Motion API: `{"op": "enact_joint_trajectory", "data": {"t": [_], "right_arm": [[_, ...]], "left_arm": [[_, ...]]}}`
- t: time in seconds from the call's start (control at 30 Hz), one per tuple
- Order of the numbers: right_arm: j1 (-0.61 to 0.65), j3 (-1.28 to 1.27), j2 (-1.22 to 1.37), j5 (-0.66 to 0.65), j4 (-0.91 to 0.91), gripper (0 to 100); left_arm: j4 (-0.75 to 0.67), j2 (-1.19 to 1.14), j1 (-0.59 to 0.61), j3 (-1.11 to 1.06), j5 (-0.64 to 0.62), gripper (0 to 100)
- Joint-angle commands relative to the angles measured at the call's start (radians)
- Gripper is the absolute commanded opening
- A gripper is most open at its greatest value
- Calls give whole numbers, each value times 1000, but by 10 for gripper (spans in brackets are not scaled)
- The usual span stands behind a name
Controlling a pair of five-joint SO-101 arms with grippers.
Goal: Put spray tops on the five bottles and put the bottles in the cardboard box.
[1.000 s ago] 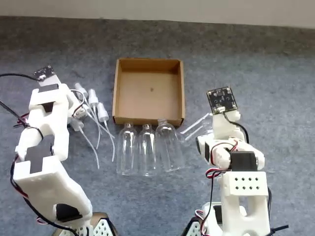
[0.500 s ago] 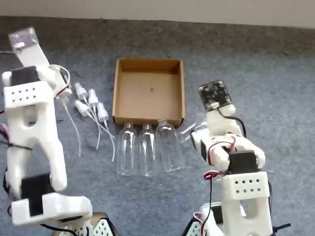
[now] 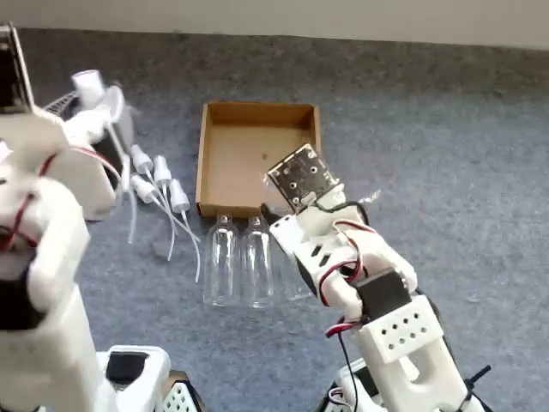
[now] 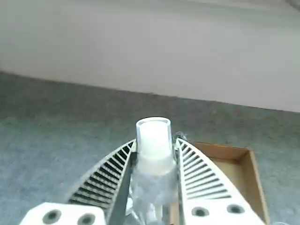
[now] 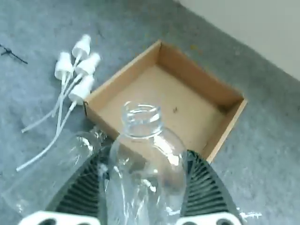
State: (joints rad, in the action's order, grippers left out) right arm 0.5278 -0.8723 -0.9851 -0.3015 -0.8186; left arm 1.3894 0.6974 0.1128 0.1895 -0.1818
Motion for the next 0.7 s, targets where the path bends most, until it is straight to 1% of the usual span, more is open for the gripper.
{"op": "enact_joint_trajectory", "data": {"t": [0.0, 0.07, 0.17, 0.3, 0.4, 0.47, 0.53, 0.6, 0.67], "right_arm": [[10, -19, -21, -15, 31, 5], [12, -21, -21, -8, 36, 5], [15, -27, -24, 8, 99, 5], [15, -163, -122, 155, 249, 5], [18, -323, -255, 167, 383, 5], [18, -412, -341, 169, 430, 5], [18, -489, -414, 181, 444, 5], [18, -544, -476, 224, 444, 5], [18, -558, -526, 241, 444, 5]], "left_arm": [[-101, 50, -163, -4, -2, 37], [-155, 51, -228, -31, -2, 37], [-288, 53, -332, -82, -2, 37], [-459, 58, -443, -150, 3, 37], [-519, 56, -486, -182, 3, 38], [-548, 51, -521, -205, 3, 41], [-598, 51, -559, -237, 3, 42], [-654, 51, -585, -277, 5, 42], [-709, 50, -598, -312, 5, 42]]}}
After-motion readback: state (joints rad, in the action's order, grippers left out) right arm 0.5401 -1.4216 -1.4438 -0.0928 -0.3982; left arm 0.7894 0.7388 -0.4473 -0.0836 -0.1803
